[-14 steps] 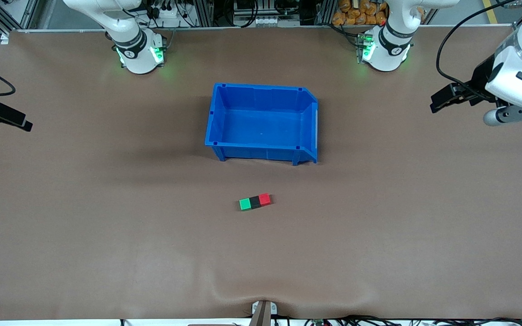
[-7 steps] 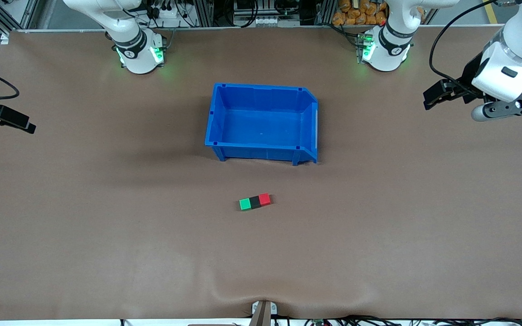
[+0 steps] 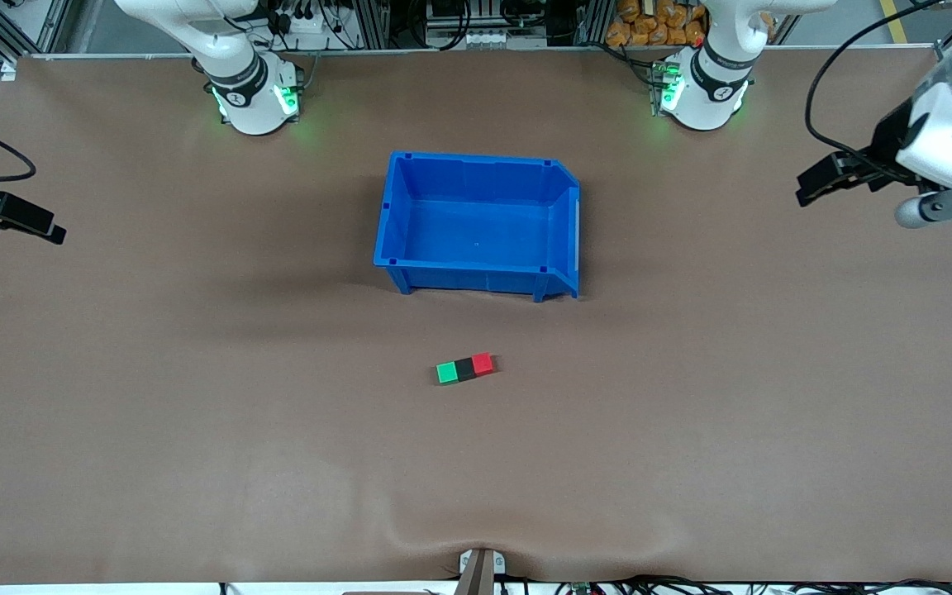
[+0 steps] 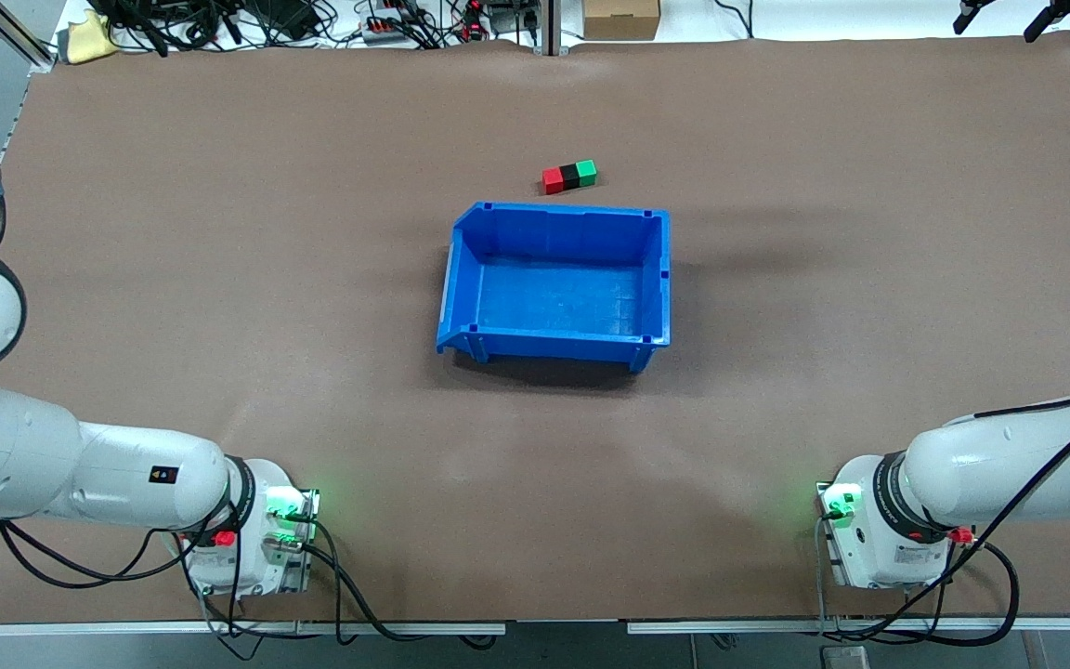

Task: Attach green and red cubes to black cube

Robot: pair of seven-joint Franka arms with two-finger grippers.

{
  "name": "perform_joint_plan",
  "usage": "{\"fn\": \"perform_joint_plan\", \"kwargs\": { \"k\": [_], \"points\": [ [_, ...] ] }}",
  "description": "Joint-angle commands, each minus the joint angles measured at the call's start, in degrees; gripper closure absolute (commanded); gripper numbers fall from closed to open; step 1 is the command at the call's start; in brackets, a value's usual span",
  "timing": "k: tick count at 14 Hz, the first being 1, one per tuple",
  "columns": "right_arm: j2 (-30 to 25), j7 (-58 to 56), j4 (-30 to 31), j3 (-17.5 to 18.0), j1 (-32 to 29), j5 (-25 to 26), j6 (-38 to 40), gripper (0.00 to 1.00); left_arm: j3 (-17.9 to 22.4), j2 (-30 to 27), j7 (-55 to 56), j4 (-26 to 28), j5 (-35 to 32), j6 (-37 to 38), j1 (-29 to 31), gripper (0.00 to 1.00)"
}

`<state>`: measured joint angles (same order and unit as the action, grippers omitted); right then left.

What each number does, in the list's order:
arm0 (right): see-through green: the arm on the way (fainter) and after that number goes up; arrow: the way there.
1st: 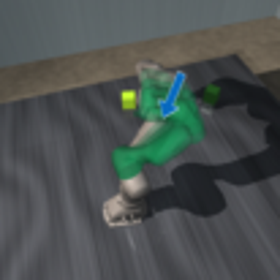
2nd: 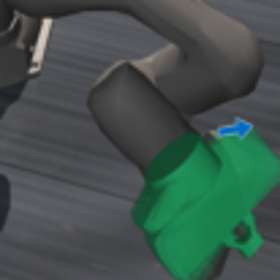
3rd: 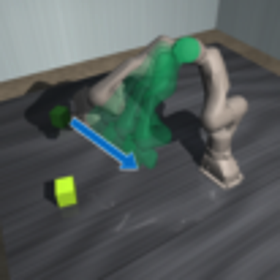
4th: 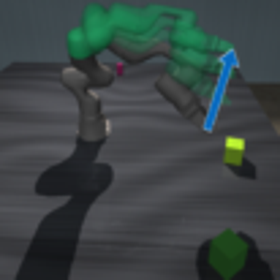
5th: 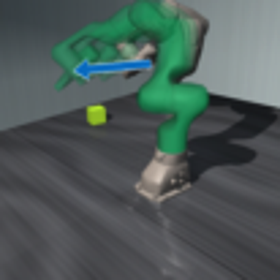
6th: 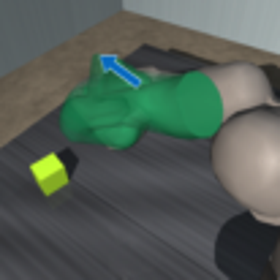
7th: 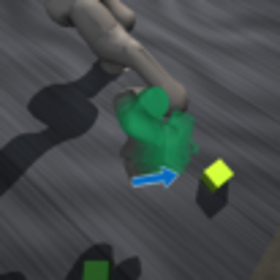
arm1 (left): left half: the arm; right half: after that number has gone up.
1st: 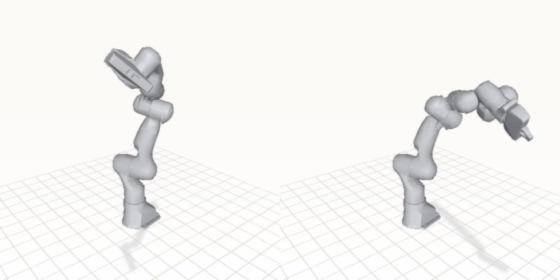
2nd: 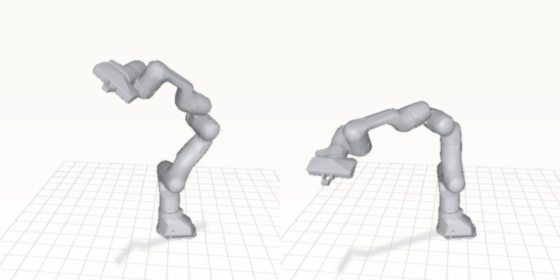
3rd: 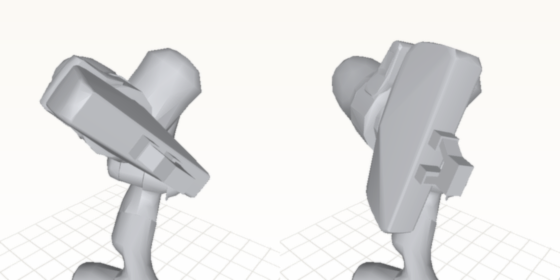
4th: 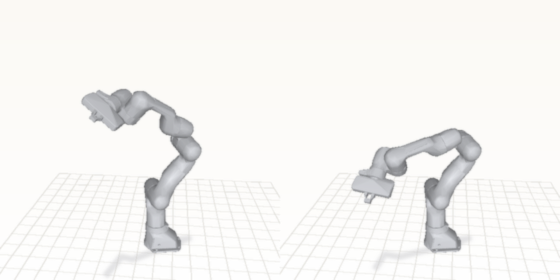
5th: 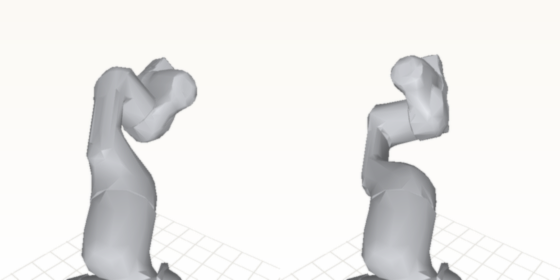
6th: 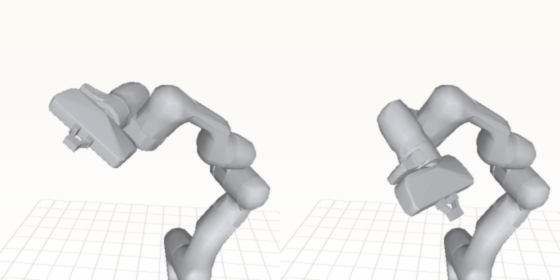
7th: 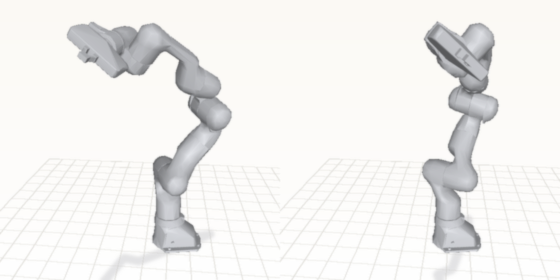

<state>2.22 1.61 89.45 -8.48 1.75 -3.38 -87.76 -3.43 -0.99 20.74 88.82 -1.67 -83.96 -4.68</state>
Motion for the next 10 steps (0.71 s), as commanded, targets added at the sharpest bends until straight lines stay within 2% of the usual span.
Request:
{"fn": "perform_joint_plan", "kwargs": {
  "k": [1,5,7,10],
  "points": [
    [0.42,0.59,-1.03,-0.05,0.36,-0.57,0.14,0.0,-0.52,-1.12,-1.14,0.74,0.0,-0.15,1.6,0.0],
    [0.42,0.59,-1.03,-0.05,0.45,-0.57,0.05,0.0,-0.52,-0.86,-1.57,0.74,0.61,-0.85,4.14,0.0],
    [0.51,0.59,-1.03,-0.05,0.62,-0.57,-0.04,0.0,-1.92,-1.3,-4.55,1.09,4.29,-1.64,7.31,0.0],
    [0.51,0.59,-1.03,-0.14,0.71,-0.57,-0.13,0.0,-1.66,-2.87,-5.88,3.11,4.13,-2.35,6.53,0.0]
  ]
}}
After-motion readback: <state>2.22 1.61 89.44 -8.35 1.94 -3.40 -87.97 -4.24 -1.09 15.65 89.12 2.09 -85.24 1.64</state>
